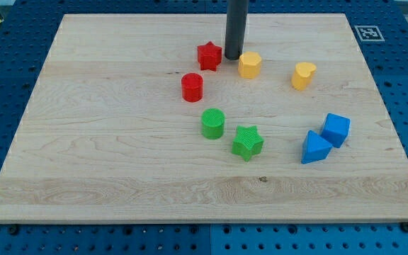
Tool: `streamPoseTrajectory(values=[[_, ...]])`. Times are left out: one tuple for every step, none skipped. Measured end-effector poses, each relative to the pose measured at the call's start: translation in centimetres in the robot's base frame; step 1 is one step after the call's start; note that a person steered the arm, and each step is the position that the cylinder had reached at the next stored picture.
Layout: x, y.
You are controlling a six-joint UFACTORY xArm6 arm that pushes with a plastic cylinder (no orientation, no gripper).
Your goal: Point your arm at the yellow hexagon
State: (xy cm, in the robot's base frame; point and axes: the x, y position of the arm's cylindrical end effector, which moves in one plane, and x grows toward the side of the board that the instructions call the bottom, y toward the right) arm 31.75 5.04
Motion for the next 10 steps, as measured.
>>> streamPoseTrajectory(values=[[0.0,0.0],[-0.8,2.0],[-2.2,7.4],[-2.2,14.4],[-0.3,20.1],[4.0,22.5],[8.2,21.1],[11.1,19.7],[11.7,19.6],[10.7,18.8]])
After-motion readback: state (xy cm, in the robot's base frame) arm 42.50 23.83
